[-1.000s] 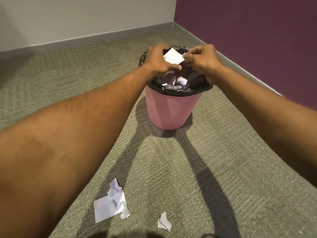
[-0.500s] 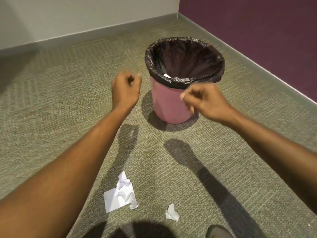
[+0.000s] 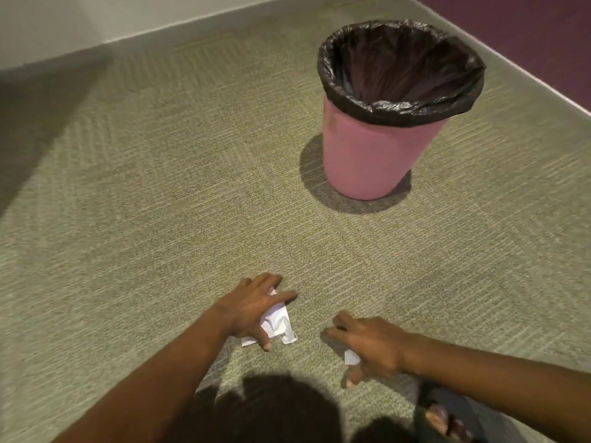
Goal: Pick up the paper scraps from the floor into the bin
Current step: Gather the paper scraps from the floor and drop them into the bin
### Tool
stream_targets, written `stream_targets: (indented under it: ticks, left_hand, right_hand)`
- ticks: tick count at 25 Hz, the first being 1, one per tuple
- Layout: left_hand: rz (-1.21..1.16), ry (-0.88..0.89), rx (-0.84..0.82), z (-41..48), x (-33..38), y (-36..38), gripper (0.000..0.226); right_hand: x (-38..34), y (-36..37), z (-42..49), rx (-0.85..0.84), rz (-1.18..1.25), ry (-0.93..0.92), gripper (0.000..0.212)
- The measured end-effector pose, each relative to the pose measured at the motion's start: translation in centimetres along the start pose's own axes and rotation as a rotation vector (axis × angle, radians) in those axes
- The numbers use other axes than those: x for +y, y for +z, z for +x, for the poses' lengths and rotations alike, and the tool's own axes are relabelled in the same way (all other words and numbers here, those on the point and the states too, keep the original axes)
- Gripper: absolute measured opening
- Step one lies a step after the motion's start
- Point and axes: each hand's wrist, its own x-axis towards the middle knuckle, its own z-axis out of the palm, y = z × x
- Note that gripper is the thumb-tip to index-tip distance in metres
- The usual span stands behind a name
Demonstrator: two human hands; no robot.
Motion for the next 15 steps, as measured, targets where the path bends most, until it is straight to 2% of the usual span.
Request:
stream_targets:
  ticks: [2, 4, 7, 9, 12, 15]
  left_hand:
    - [0.088, -0.054, 0.019, -0.5, 0.2, 1.2, 0.109]
    - [0.104, -0.110, 0.036, -0.8, 0.4, 1.4, 0.104]
    - [0.060, -0.087, 0.047, -1.5, 0.8, 1.2, 0.088]
    - [0.028, -0.030, 0.107, -1.9, 1.0, 1.2, 0.065]
    - [-0.077, 0.068, 0.148, -2.3, 1.3, 1.0, 0.016]
    - [-0.016, 0.133, 0.131, -2.3, 1.7, 0.7, 0.007]
  right_hand:
    - [-0.7, 1.0, 0.7, -0.035, -0.040, 0.003, 0.074]
    - [-1.0, 1.7, 1.1, 0.015, -0.084, -0.010, 0.060]
    - [-0.6, 2.2, 1.2, 0.117, -0.131, -0.086, 0.027]
    - [-0.4, 2.2, 1.2, 0.116, -0.079, -0.088, 0.028]
    - [-0.2, 2.1, 1.5, 0.135, 0.004, 0.023, 0.027]
    - [0.3, 2.1, 1.4, 0.209, 0.115, 0.028, 0.023]
